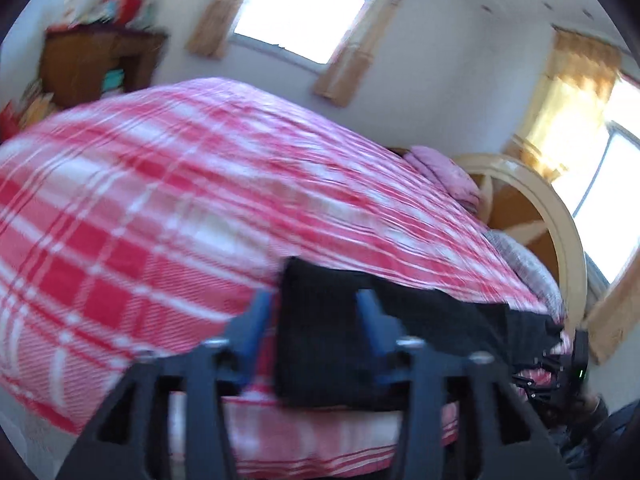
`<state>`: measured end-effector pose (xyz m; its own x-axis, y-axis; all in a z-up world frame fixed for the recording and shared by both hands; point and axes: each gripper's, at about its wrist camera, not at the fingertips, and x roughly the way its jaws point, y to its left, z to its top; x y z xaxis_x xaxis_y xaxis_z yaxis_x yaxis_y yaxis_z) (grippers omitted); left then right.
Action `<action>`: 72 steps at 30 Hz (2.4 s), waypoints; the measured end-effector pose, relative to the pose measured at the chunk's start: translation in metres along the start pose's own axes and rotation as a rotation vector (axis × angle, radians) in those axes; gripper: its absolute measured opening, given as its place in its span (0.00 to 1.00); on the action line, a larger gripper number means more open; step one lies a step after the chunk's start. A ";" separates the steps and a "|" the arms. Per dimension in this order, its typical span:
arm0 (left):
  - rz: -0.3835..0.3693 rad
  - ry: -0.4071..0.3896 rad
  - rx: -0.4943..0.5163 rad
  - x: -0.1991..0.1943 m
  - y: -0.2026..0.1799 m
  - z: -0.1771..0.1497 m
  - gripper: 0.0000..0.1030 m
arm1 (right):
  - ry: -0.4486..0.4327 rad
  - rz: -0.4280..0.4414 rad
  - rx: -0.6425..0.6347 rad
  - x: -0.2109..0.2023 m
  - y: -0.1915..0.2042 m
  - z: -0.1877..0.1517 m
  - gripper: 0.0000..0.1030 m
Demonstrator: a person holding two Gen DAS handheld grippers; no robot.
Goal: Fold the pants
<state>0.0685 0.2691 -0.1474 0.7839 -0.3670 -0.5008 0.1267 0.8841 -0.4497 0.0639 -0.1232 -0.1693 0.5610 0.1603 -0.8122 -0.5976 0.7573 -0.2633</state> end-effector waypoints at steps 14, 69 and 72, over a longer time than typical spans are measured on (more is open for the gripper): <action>0.080 0.144 0.121 0.055 -0.057 -0.004 0.64 | -0.062 -0.021 0.263 -0.027 -0.066 -0.024 0.47; -0.421 0.462 0.687 0.210 -0.425 -0.123 0.10 | -0.413 -0.190 1.318 -0.124 -0.331 -0.198 0.03; -0.451 0.470 0.655 0.208 -0.423 -0.119 0.10 | -0.430 -0.190 1.313 -0.134 -0.330 -0.198 0.03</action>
<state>0.1055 -0.2154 -0.1498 0.2674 -0.6693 -0.6933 0.7910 0.5633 -0.2387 0.0723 -0.5198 -0.0764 0.8451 -0.0121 -0.5344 0.3399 0.7837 0.5198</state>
